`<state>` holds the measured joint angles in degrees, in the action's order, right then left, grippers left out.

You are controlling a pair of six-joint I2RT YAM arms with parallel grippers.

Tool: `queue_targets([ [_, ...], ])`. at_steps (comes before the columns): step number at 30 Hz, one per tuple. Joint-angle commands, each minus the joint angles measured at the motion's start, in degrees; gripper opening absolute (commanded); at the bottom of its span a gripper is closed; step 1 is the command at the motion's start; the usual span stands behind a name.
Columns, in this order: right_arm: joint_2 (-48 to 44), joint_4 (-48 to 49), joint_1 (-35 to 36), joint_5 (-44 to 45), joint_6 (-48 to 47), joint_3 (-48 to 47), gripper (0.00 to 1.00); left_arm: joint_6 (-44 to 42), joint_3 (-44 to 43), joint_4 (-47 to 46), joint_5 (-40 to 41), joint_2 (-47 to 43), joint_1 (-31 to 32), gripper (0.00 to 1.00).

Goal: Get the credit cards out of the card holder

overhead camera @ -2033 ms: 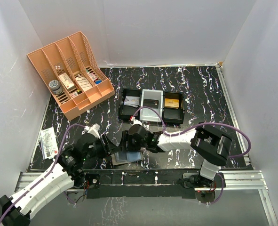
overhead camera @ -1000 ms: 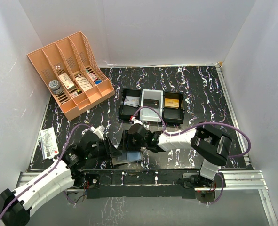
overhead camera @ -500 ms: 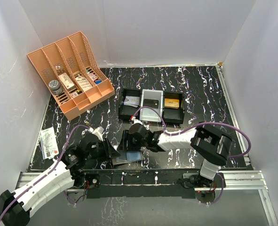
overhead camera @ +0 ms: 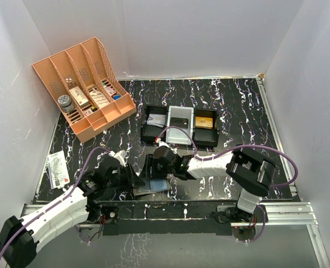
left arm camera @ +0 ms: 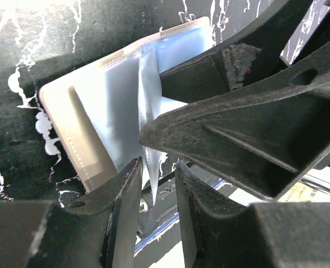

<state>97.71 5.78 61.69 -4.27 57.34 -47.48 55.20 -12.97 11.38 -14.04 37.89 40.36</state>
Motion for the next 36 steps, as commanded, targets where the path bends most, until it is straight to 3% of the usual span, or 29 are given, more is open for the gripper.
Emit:
queue_targets([
  [1,0.2,-0.9,0.1,-2.8,0.0,-0.6,0.51,-1.2,0.2,-5.3,-2.8,1.4,0.2,0.29],
  [7,-4.6,-0.4,0.1,-2.4,-0.6,-0.8,0.66,-0.6,1.0,-9.4,-4.2,3.6,0.2,0.30],
  [10,-9.2,-2.3,-0.1,0.8,-0.8,-0.6,0.77,0.1,1.7,-12.3,-5.3,4.6,0.2,0.31],
  [13,-13.0,-7.3,-0.7,5.4,-0.9,-0.4,0.82,0.8,2.0,-14.2,-5.8,5.4,0.2,0.32],
  [20,-22.4,-16.0,-2.7,14.7,0.4,3.7,0.84,2.0,1.0,-20.1,-7.6,10.9,0.2,0.42],
  [26,-31.0,-14.5,-4.6,16.4,3.2,9.9,0.82,3.0,-0.6,-27.5,-9.5,18.1,1.5,0.53],
  [31,-34.8,-9.2,-5.6,13.9,4.8,14.5,0.75,0.4,-6.3,-25.2,-7.9,23.2,4.6,0.63],
  [36,-34.7,-9.0,-6.0,12.4,5.5,15.1,0.72,-1.1,-9.1,-20.7,-4.9,23.3,5.5,0.66],
])
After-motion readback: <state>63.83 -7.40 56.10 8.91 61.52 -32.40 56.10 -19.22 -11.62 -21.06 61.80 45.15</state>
